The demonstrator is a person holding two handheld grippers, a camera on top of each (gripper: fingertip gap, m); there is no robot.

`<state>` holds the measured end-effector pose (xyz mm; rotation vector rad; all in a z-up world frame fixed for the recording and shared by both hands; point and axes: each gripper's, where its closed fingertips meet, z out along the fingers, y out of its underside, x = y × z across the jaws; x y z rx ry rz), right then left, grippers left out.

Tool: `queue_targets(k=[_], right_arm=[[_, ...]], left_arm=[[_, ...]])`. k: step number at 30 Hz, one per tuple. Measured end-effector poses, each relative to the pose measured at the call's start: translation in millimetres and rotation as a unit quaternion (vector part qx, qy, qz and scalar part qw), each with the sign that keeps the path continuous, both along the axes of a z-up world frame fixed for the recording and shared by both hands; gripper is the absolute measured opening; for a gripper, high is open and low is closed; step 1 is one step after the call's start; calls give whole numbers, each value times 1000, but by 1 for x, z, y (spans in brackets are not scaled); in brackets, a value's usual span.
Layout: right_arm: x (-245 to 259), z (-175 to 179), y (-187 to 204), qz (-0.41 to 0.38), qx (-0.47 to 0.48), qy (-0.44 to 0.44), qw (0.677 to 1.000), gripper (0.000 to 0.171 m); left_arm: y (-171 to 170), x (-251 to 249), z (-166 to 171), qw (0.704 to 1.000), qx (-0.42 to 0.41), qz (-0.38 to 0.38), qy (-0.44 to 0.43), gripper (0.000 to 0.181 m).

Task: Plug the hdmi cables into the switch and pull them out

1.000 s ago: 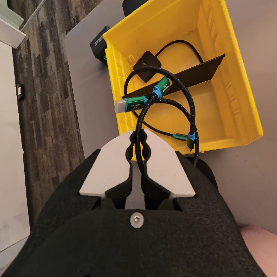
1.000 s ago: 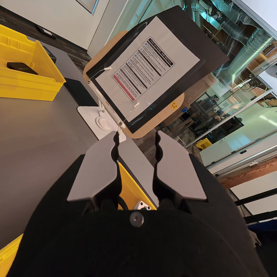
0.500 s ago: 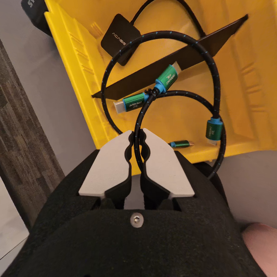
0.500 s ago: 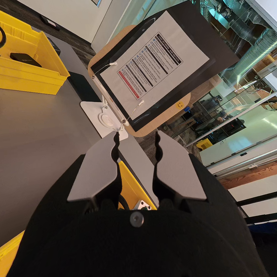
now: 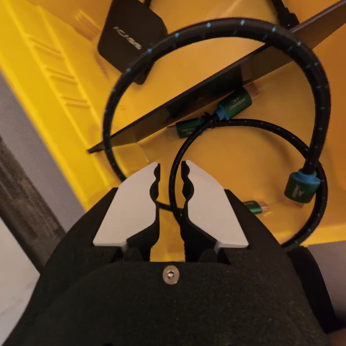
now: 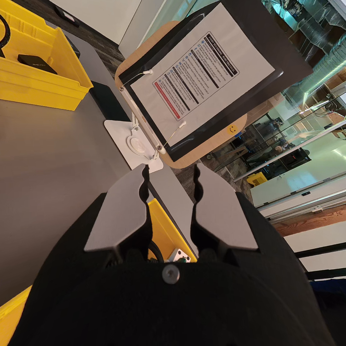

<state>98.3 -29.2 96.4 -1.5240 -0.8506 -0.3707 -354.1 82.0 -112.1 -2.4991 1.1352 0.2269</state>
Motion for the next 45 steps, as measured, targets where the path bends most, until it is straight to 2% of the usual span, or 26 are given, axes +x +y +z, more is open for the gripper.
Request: queue_targets(k=[4, 6, 9, 12, 17, 19, 21, 25, 27, 30, 33, 36, 40, 45], right_arm=[[-2, -2, 1, 1, -3, -4, 1000, 46], [-3, -3, 1, 3, -4, -6, 1000, 46], [-6, -4, 0, 7, -6, -11, 1000, 46], [-6, -6, 0, 7, -9, -15, 1000, 46], [-6, -8, 2, 7, -13, -20, 1000, 46], [-6, -10, 3, 6, -17, -22, 1000, 46], [-6, -13, 4, 6, -22, -26, 999, 46], [-8, -15, 4, 6, -23, -36, 999, 46], [-9, -15, 4, 8, -23, -37, 999, 46], [-9, -16, 5, 7, -24, -38, 999, 45], [-7, -15, 5, 4, -21, -39, 999, 45], [-6, -12, 4, 6, -17, -34, 999, 44], [-4, -8, 1, 2, -9, -35, 999, 44], [-1, -3, -2, 0, -2, -32, 999, 43]], left_arm=[[10, -5, 47, 993, 115, 1, 4, 30], [31, -6, 74, 976, 219, -3, 9, 41], [52, 12, 85, 951, 305, -52, 8, 54], [63, 22, 66, 954, 288, -81, 24, 55], [71, 30, 56, 960, 269, -78, -24, 56], [72, 27, 48, 961, 265, -86, 0, 54], [72, 25, 44, 960, 263, -89, 24, 35], [76, 28, 41, 963, 253, -86, 21, 37], [76, 29, 36, 964, 247, -97, 32, 19], [69, 23, 39, 966, 234, -97, 49, 12], [56, 15, 64, 963, 250, -93, 48, 10], [37, 7, 108, 947, 304, -82, 57, 6], [7, 2, 169, 916, 390, -65, 65, 6], [-24, -6, 222, 873, 478, -35, 94, 6]])
